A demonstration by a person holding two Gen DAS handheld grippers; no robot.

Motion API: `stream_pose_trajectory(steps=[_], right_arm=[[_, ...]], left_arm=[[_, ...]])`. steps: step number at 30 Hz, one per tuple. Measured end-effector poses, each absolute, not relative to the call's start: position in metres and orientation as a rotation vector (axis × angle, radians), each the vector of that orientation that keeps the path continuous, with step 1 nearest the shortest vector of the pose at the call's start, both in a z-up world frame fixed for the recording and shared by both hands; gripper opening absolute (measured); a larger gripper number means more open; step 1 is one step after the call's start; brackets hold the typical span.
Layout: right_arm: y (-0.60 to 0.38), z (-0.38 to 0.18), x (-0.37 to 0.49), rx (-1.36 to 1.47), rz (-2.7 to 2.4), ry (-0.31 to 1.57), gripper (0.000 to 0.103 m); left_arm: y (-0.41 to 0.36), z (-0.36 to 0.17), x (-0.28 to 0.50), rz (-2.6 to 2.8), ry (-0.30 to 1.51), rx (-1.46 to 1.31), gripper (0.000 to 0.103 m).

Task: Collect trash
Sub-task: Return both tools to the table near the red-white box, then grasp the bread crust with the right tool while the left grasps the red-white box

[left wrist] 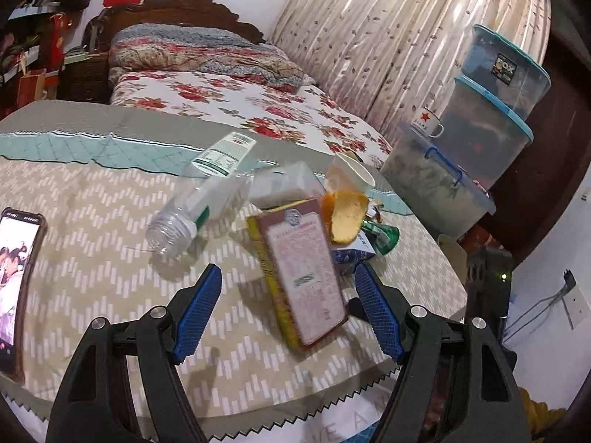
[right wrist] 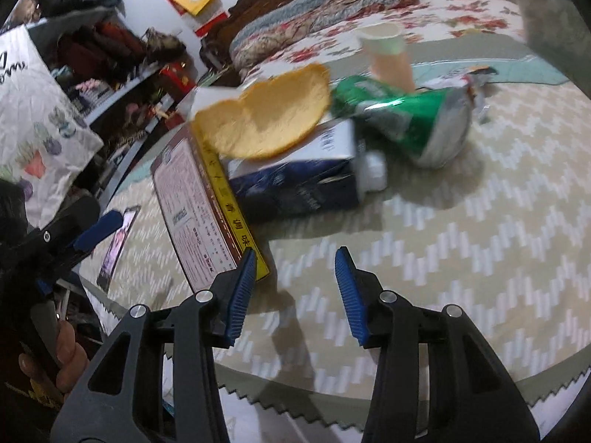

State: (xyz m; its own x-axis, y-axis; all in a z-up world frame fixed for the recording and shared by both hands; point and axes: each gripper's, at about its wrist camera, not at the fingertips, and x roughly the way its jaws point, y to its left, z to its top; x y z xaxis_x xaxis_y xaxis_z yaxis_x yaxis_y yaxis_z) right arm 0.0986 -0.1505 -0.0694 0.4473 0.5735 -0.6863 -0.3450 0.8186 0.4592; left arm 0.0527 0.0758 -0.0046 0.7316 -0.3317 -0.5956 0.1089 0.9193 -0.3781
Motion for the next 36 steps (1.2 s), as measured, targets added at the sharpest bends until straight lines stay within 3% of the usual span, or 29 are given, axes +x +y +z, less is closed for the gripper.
stream_pose_trajectory(steps=[9,21,36], right_arm=[[-0.129,-0.065,0.087,0.198,0.605,0.927,0.047],[-0.143,-0.07,0.088,0.253,0.582,0.935,0.047],[-0.155,-0.075,0.087,0.289,0.568,0.934,0.048]], left_arm=[[0.075,-0.013,0.059,-0.264,0.733,-0.354,0.071],[0.067,-0.018,0.061,-0.267,0.761,-0.353,0.082],[0.06,-0.022,0.065,-0.266,0.782,-0.349,0.085]])
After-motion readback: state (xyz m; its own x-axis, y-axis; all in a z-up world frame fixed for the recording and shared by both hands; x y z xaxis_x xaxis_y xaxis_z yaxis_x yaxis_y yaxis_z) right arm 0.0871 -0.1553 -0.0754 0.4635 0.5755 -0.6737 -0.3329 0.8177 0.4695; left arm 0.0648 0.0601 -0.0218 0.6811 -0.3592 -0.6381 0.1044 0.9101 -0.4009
